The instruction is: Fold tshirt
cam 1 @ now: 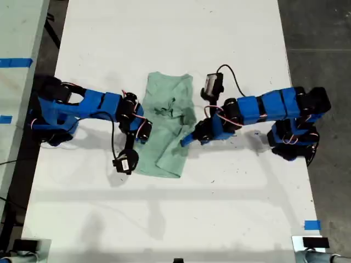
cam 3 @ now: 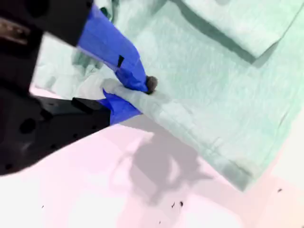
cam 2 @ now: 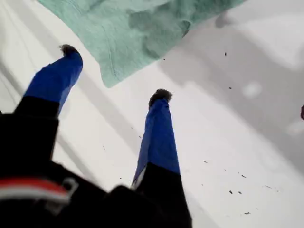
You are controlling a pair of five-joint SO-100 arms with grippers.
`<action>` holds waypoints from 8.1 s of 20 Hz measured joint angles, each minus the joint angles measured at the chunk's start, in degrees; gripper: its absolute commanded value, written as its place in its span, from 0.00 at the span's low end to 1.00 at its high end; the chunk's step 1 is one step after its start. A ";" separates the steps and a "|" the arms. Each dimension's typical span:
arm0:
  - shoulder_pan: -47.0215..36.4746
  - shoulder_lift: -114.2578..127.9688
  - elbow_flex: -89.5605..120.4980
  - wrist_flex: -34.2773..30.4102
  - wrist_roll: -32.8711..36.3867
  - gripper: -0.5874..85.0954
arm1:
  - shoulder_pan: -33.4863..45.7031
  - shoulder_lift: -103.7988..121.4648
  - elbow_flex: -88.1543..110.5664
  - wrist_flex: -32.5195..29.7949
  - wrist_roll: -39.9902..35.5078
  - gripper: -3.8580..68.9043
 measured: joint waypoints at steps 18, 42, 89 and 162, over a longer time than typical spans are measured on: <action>-2.90 -21.80 -14.41 -10.28 7.65 0.29 | -0.09 9.05 9.84 -3.34 2.11 0.41; -5.10 63.28 60.21 5.98 -7.65 0.33 | 0.26 71.81 39.90 18.02 7.82 0.42; 6.68 -13.97 -2.55 -16.00 2.64 0.01 | -8.35 -43.51 -41.31 5.63 0.35 0.03; -30.94 124.45 112.50 -8.88 5.80 0.12 | 12.13 98.53 77.17 1.23 -26.10 0.10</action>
